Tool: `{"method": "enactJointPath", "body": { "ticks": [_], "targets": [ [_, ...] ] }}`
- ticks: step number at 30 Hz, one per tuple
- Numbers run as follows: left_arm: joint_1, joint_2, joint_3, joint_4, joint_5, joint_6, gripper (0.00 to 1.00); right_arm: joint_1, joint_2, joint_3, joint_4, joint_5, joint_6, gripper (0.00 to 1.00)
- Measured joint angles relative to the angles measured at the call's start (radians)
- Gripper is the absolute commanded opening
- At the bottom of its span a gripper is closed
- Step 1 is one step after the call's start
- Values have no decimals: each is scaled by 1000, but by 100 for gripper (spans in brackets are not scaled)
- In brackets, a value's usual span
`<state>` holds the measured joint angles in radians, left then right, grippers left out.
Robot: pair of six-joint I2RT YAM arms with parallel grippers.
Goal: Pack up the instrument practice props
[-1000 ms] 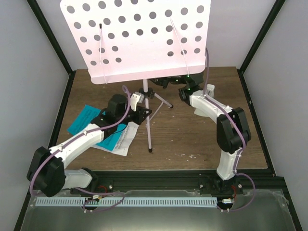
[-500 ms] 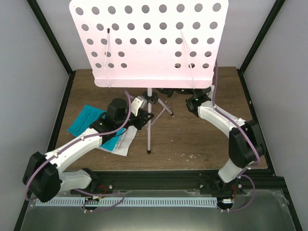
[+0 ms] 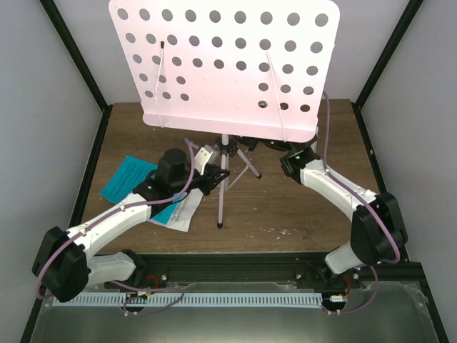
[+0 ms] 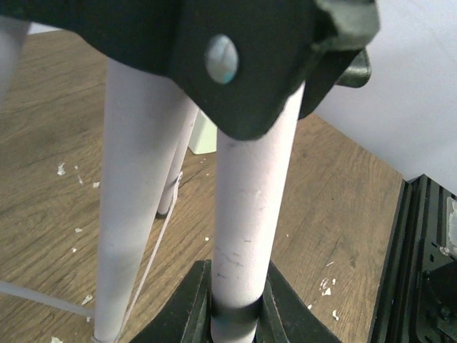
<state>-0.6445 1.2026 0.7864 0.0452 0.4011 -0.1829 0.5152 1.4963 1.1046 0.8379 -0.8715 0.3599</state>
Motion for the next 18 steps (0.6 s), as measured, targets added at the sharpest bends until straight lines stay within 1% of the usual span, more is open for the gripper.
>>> {"method": "enactJointPath", "body": {
  "ticks": [7,18],
  "targets": [
    [0,-17,-37,77,26,11,0,21,-51,-41,-61,61,-66,1],
    [0,-17,-37,95,34,42,0,27,-93,-77,-80,93,-95,1]
  ]
}}
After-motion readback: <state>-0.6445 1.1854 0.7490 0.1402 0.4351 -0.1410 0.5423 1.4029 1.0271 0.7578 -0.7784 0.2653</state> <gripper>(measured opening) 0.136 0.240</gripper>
